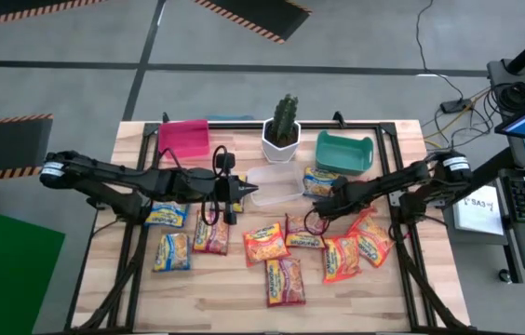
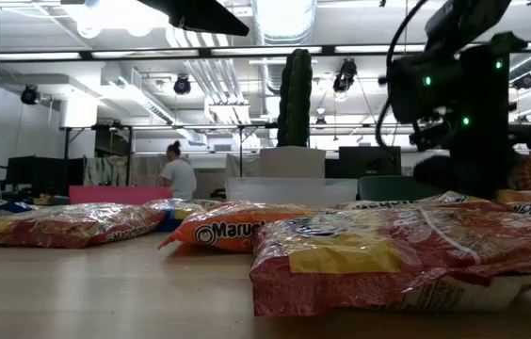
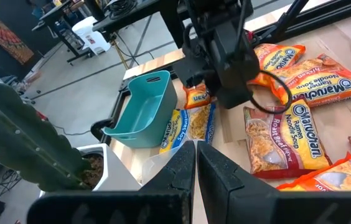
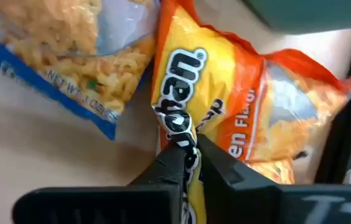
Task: Sort Maruchan noodles
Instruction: Put the orange noodle pack into the transparent bin
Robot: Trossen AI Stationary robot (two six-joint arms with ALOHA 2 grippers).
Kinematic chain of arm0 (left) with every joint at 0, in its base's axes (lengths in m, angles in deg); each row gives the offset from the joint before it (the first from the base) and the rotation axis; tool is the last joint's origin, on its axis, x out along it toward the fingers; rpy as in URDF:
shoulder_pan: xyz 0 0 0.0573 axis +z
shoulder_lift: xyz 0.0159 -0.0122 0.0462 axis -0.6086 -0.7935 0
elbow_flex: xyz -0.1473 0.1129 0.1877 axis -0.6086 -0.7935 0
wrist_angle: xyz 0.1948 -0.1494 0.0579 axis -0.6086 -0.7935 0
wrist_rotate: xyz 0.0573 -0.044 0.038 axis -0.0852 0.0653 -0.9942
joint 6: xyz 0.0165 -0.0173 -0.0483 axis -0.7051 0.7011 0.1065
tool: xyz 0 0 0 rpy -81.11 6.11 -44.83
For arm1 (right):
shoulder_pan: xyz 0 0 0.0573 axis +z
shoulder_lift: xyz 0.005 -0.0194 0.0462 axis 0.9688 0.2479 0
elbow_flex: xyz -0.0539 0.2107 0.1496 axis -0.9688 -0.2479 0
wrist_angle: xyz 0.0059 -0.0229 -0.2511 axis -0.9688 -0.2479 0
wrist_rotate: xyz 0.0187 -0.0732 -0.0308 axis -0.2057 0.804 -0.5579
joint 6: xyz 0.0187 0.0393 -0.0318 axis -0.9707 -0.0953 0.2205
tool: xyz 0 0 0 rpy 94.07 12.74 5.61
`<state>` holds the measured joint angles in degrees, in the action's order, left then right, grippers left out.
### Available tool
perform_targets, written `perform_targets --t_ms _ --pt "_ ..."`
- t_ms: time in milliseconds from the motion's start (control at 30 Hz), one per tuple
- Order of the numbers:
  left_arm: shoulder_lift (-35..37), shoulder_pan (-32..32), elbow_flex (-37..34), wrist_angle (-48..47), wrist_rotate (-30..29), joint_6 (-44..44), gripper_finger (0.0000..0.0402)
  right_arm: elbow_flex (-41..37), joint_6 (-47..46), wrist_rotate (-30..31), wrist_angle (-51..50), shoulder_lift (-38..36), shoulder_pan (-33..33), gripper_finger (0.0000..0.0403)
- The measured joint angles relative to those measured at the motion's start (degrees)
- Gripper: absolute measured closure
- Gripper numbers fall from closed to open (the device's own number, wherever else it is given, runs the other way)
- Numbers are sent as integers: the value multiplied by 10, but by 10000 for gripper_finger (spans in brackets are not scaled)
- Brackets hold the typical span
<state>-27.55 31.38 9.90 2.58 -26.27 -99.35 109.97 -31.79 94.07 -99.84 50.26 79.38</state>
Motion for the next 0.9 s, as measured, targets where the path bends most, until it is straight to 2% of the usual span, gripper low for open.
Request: perform_targets --t_ms 233,400,500,700,833,900 --pt "30 -1 -7 0 0 18 401 24 -18 1 -13 -101 20 389" --pt "90 -3 -39 2 37 49 401 27 -60 34 1 -174 73 390" --pt "136 -3 -69 23 66 69 401 26 -90 78 18 -207 115 390" --pt "224 -3 -137 83 80 111 401 25 -93 179 114 -228 177 390" --pt "280 -5 -163 91 84 135 401 24 -38 243 228 -216 193 391" --pt "306 -7 -175 91 105 142 401 24 5 259 297 -203 193 391"
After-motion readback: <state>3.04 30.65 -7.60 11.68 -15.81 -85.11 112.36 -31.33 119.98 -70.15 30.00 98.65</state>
